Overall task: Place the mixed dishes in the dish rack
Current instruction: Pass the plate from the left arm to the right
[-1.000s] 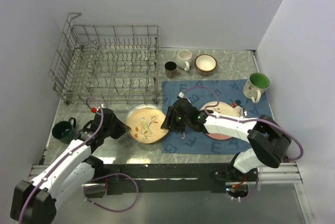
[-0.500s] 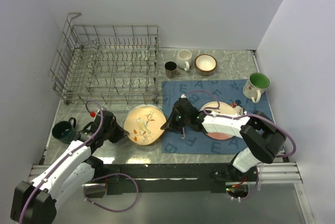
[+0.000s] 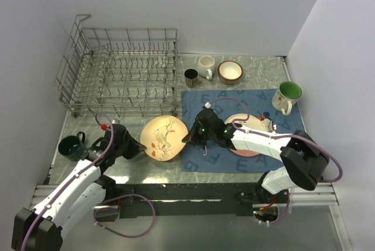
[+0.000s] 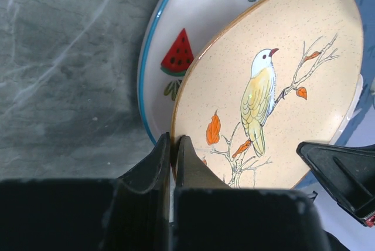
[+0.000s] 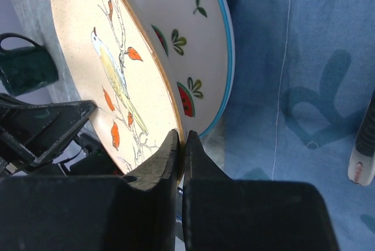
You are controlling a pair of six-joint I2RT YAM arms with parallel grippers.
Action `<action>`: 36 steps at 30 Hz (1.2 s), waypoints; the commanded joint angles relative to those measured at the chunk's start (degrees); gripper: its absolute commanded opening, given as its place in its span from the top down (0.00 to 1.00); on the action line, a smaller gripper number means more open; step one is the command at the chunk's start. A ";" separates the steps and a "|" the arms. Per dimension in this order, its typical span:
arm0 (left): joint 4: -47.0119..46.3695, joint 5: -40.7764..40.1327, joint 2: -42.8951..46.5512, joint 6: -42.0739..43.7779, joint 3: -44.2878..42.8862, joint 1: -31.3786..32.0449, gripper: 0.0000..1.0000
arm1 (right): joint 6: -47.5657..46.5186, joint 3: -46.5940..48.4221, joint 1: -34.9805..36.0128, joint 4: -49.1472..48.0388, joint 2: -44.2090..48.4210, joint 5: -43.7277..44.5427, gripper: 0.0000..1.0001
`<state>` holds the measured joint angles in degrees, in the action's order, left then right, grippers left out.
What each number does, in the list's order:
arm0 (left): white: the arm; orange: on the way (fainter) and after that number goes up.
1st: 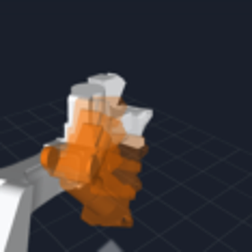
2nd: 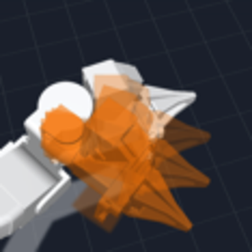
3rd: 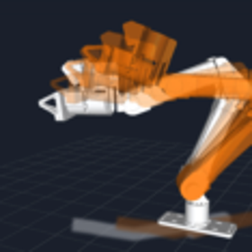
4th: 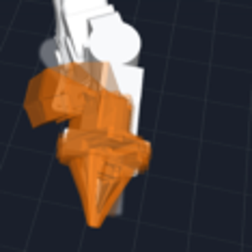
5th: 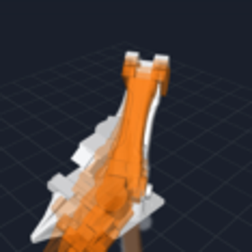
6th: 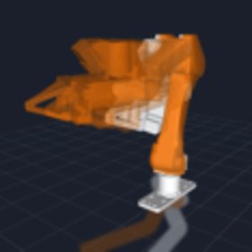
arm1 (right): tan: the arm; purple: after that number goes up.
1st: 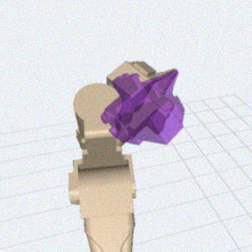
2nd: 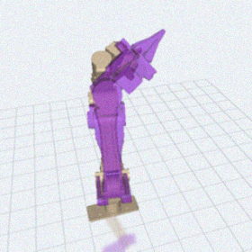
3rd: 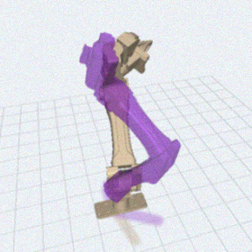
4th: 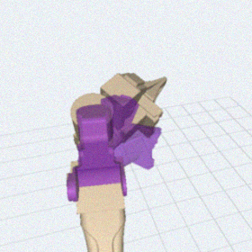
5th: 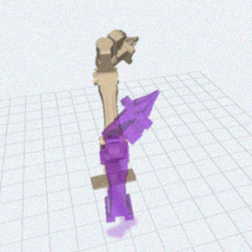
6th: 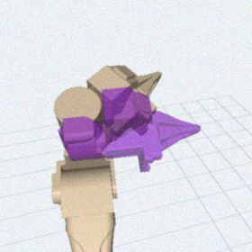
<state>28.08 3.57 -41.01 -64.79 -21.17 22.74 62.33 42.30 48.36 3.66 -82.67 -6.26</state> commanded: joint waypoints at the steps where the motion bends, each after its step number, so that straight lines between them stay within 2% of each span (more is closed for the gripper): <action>1: -5.05 2.58 1.81 0.81 -2.47 0.55 0.94 | -7.48 3.13 1.56 4.42 3.92 5.11 1.00; 3: -4.35 1.88 2.08 1.16 -2.74 0.55 0.80 | -8.53 3.31 2.00 5.39 5.49 5.82 1.00; 5: -4.17 1.53 2.52 2.04 -3.00 0.55 0.70 | -8.89 3.14 2.35 6.71 6.99 6.17 1.00; 6: -3.99 1.35 2.69 2.39 -3.35 0.55 0.59 | -9.24 3.05 2.62 7.32 8.57 7.48 1.00; 7: -4.25 1.35 3.13 3.18 -3.61 0.55 0.37 | -9.41 2.96 2.79 8.63 9.45 7.93 1.00; 9: -4.70 1.35 3.57 4.32 -4.31 0.55 0.23 | -9.94 2.70 3.14 9.87 12.43 9.33 1.00; 10: -5.04 1.26 4.44 4.85 -4.67 0.55 0.11 | -9.94 2.61 3.15 10.40 13.41 9.69 1.00; 13: -5.58 0.39 6.11 6.08 -5.55 0.55 0.02 | -10.03 1.91 3.23 11.63 17.71 9.87 1.00; 24: -2.68 -2.25 4.01 9.51 -9.94 0.55 0.01 | -9.50 3.93 3.23 12.86 23.26 8.63 1.00; 31: -0.48 -4.18 4.54 10.57 -11.87 0.55 0.01 | -12.75 8.05 3.15 19.44 26.16 12.76 1.00; 36: 2.07 -8.48 4.10 11.44 -14.77 0.55 0.00 | -17.58 15.78 3.23 24.98 27.21 17.86 1.00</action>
<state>28.23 -1.04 -36.97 -54.87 -32.01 23.18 47.05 48.03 51.13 32.23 -59.42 6.63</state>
